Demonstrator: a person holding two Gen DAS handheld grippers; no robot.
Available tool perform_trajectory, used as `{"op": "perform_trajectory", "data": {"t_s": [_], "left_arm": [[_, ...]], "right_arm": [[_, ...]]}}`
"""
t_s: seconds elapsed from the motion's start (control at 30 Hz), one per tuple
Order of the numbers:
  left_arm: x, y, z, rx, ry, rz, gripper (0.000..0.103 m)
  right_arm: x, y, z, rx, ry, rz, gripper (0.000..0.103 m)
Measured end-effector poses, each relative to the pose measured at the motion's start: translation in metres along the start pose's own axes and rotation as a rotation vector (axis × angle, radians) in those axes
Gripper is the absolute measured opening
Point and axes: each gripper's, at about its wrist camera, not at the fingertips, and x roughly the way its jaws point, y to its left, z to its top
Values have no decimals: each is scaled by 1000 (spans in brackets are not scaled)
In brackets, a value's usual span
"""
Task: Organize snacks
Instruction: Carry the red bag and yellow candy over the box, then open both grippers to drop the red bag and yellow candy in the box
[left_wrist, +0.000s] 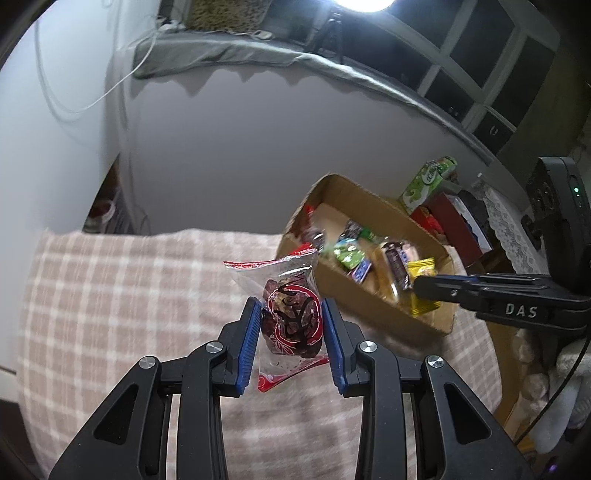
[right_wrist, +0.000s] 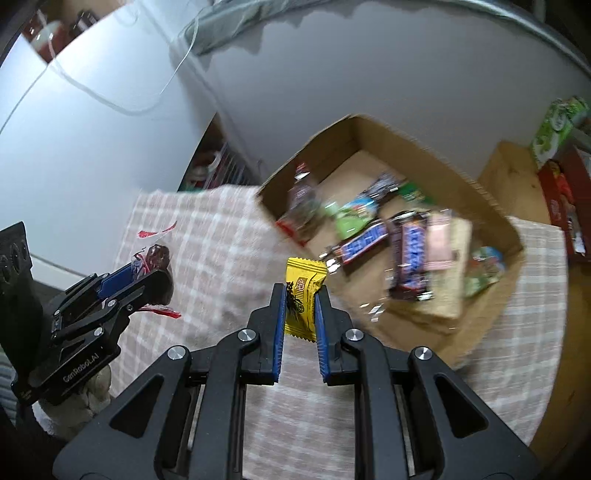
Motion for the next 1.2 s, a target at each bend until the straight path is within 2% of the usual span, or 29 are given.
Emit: {"op": "perform_trajectory", "data": {"t_s": [0.47, 0.8, 1.2], "left_arm": [[46, -54, 51, 99, 21, -59, 32], [82, -80, 69, 140, 66, -69, 32], [108, -84, 73, 153, 131, -62, 32]], "right_arm": [[-18, -69, 16, 78, -76, -108, 15], [6, -91, 24, 107, -50, -119, 15], [32, -100, 27, 122, 1, -120, 15]]}}
